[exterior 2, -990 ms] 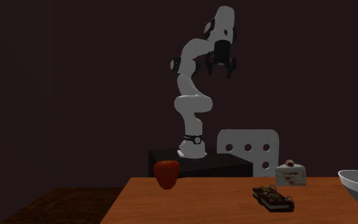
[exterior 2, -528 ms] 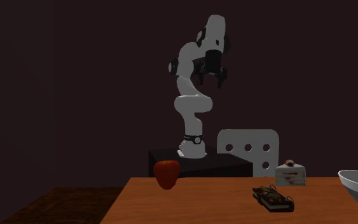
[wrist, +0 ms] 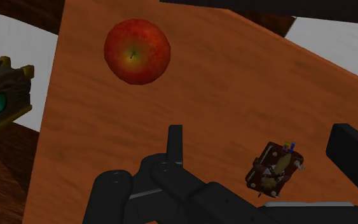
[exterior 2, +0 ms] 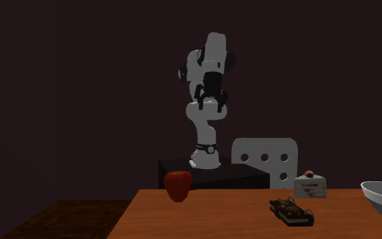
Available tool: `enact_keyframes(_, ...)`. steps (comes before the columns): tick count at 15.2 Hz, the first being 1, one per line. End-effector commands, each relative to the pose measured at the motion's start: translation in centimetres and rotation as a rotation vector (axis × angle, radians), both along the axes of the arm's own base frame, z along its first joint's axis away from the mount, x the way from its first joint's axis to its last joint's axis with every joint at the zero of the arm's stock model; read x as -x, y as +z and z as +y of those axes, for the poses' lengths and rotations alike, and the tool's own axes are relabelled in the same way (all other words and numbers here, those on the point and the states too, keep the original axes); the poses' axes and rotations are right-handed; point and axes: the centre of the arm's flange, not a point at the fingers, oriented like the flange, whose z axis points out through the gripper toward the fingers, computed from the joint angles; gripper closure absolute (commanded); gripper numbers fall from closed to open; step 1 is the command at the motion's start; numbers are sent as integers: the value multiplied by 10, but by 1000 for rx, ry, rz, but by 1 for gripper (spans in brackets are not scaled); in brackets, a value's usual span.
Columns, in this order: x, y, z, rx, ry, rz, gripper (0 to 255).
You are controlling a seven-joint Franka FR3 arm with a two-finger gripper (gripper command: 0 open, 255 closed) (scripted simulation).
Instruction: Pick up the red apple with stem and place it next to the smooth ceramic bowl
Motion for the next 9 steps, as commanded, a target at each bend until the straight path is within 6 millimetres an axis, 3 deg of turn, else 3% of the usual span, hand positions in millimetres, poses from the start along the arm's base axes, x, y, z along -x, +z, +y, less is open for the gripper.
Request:
enact_keyframes(1,0,-18,-18,-2,42,7,0)
enact_keyframes(9,-8,-98,-89,-14,192,42,0)
